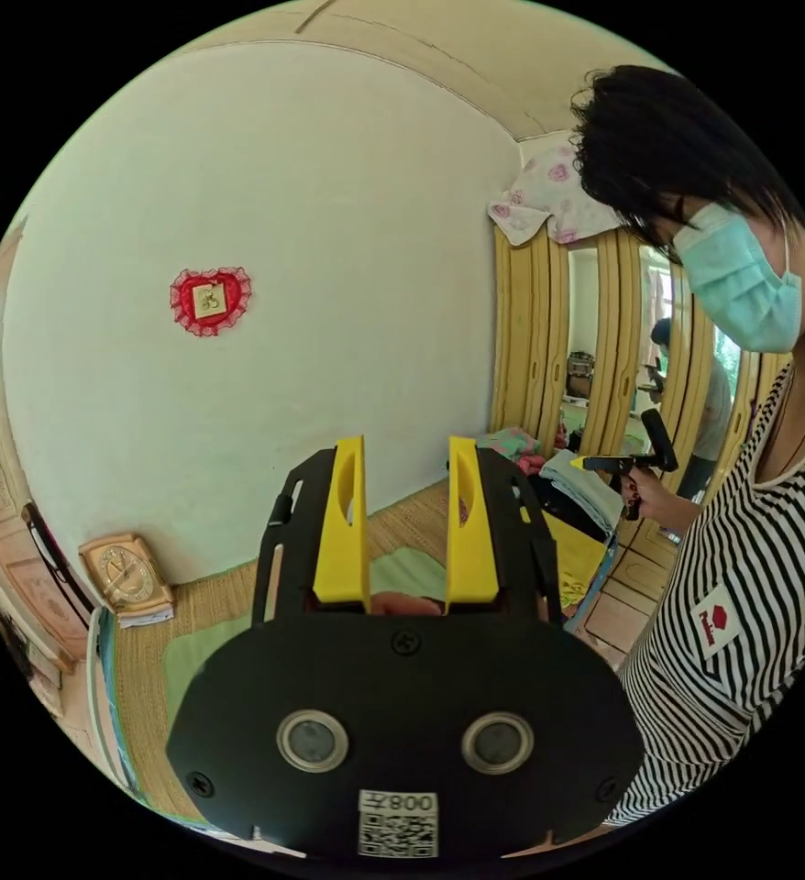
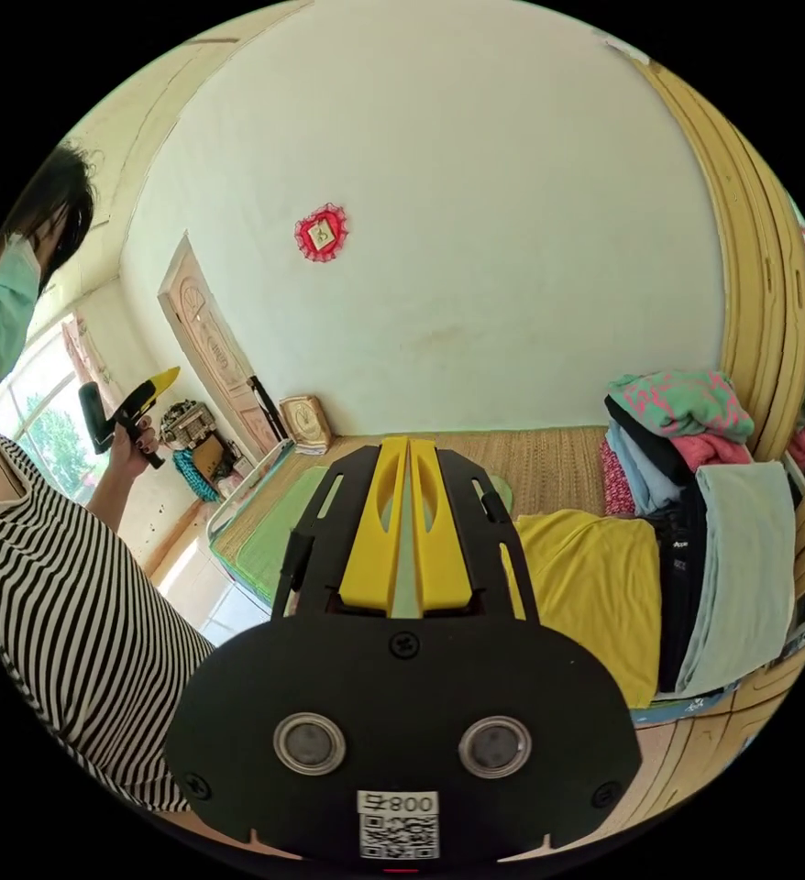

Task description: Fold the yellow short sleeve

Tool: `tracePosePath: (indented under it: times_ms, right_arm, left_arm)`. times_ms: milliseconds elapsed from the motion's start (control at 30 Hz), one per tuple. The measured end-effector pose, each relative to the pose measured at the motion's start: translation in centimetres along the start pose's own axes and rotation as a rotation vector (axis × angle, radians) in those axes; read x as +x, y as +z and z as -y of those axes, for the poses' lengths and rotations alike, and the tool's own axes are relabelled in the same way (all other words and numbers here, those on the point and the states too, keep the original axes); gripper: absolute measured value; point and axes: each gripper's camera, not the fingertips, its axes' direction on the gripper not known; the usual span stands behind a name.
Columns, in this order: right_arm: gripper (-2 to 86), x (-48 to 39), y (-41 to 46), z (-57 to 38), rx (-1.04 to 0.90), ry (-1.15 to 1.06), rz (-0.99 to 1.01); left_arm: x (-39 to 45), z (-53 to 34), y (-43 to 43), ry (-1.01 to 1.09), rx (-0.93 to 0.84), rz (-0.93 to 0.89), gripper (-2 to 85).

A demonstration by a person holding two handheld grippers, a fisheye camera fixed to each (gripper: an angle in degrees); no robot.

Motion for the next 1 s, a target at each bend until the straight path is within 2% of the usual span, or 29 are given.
tracePosePath:
  times_ms: [100,300,733,1000]
  right_arm:
    - [0.1,0.9,2.5,-0.7,-0.011,0.034,0.067]
    - [0.1,1.5,5.8,-1.0,-0.081,0.011,-0.050]
    - [0.1,1.4,16.9,3.6,-0.127,-0.021,-0.002]
    - [0.2,-0.8,24.8,4.6,-0.152,0.000,-0.024]
  left_arm:
    - [-1.3,0.4,2.8,-0.022,-0.037,-0.041,12.7]
    - [-4.3,2.1,7.0,-0.044,-0.018,-0.140,12.3]
    - [-13.8,4.8,11.6,-0.092,-0.044,-0.121,12.4]
    - [-23.1,5.8,16.1,-0.135,-0.052,-0.153,12.3]
